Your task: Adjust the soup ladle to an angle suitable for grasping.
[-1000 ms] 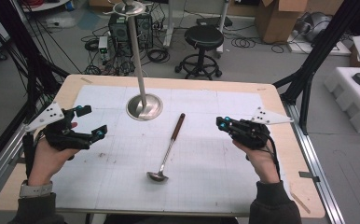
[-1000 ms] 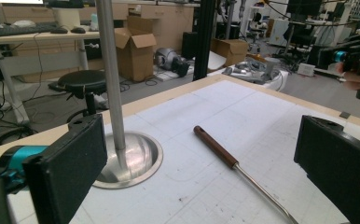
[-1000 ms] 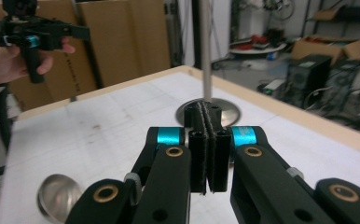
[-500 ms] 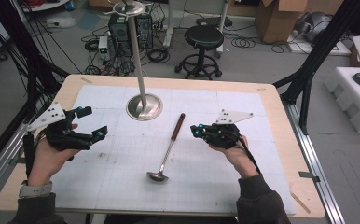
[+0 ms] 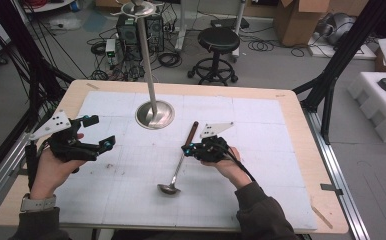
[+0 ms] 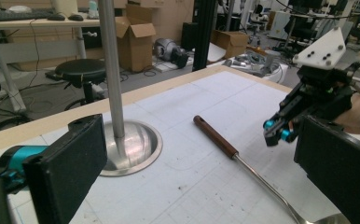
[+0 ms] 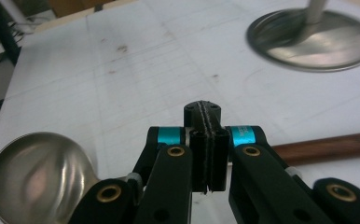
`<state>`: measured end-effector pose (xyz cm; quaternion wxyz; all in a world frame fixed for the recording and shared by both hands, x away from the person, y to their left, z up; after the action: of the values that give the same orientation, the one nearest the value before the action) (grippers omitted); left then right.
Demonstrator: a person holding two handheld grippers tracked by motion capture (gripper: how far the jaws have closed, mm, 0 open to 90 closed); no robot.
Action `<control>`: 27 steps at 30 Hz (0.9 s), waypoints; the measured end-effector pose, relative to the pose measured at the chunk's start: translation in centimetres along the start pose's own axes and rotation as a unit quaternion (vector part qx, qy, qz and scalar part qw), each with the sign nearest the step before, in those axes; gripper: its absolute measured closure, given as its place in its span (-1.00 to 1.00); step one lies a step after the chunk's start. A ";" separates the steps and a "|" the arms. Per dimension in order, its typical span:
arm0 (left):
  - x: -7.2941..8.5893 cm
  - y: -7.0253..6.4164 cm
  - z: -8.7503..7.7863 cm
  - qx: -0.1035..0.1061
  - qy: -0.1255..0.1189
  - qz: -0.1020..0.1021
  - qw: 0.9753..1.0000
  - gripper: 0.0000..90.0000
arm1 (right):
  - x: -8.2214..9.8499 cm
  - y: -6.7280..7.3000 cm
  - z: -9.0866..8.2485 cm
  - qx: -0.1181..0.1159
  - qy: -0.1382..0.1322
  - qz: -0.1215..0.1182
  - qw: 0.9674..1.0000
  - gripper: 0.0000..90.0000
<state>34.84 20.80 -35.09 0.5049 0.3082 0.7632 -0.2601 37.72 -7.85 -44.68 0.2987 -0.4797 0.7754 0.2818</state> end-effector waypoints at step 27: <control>0.3 0.2 -0.4 -0.004 0.007 -0.002 1.000 -0.93 | 1.7 3.7 6.3 -0.048 0.120 -0.020 0.991 1.00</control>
<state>34.70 21.27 -35.22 0.5002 0.3064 0.7682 -0.2565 34.90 -2.87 -49.56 0.1856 -0.5393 0.7816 0.2525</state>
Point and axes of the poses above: each handheld gripper's, and its own axes: z roughly forward along the jaws, x roughly out of its underside, y roughly to its left, the point moved 7 cm from there along z, roughly forward along the jaws, and after that the axes turned 11 degrees about y, right-handed, at the moved point
